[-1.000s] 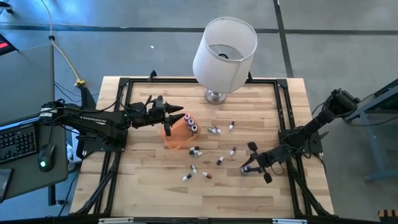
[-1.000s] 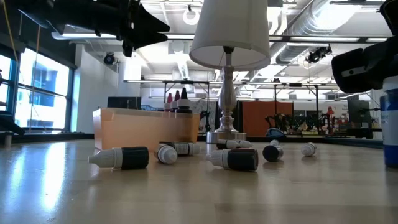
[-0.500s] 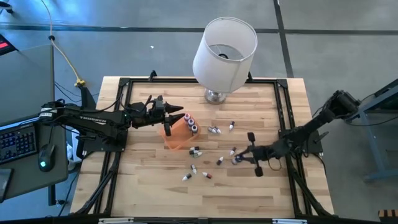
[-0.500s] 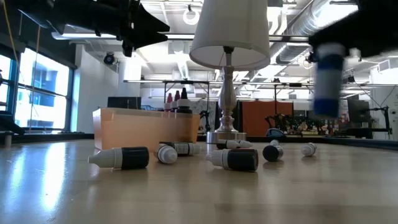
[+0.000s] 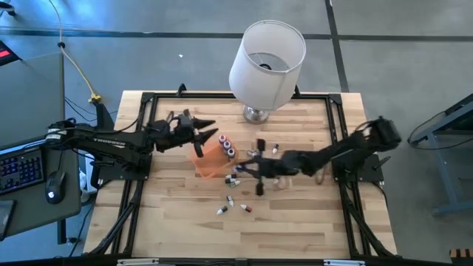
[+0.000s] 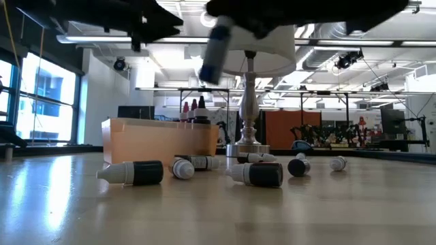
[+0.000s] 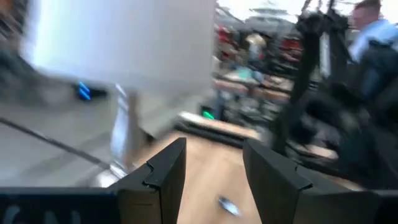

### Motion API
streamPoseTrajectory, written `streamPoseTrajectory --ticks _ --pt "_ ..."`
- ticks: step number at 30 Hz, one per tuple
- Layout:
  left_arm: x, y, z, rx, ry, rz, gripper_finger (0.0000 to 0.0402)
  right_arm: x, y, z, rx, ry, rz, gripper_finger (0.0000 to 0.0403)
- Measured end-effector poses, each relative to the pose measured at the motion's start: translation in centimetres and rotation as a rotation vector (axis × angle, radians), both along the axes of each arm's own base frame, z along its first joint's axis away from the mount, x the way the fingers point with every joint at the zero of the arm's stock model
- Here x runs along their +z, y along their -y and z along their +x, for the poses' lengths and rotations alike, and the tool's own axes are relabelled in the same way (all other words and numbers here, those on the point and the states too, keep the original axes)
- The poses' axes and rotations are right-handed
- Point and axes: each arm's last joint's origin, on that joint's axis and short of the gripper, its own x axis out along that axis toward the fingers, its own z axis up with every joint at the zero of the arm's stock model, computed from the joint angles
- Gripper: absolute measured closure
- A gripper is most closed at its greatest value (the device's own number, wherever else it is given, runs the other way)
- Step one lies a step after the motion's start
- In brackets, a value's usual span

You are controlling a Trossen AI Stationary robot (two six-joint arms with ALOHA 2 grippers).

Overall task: Pick & Place food coloring
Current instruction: Put the large blue food coloring bottle into the bin, then put the top small black food coloring bottle into the bin

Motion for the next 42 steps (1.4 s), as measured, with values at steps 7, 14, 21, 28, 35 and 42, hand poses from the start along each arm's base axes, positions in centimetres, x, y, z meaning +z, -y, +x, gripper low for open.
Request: streamPoseTrajectory --ticks 7,14,21,28,35,42 --pt "2.0 -0.2 -2.7 0.139 -0.010 0.156 0.0243 -2.0 2.2 5.9 -0.088 -0.027 0.052 0.0368" --pt "1.9 0.0 -4.3 0.122 -0.079 0.154 0.0243 -4.8 4.0 8.9 -0.205 -0.157 0.035 0.0373" --pt "1.4 0.0 -4.4 0.118 -0.131 0.152 0.0243 -5.4 5.0 9.3 -0.285 -0.185 0.079 0.0371" --pt "1.4 0.0 -4.3 0.117 -0.131 0.148 0.0243 -6.2 5.1 9.1 -0.305 -0.264 0.136 0.0370" --pt "1.4 0.0 -4.3 0.115 -0.121 0.127 0.0243 -6.2 5.2 9.1 -0.298 -0.266 0.136 0.0354" --pt "1.4 0.0 -4.3 0.113 -0.121 0.126 0.0243 -6.3 5.8 9.1 -0.306 -0.273 0.130 0.0304"
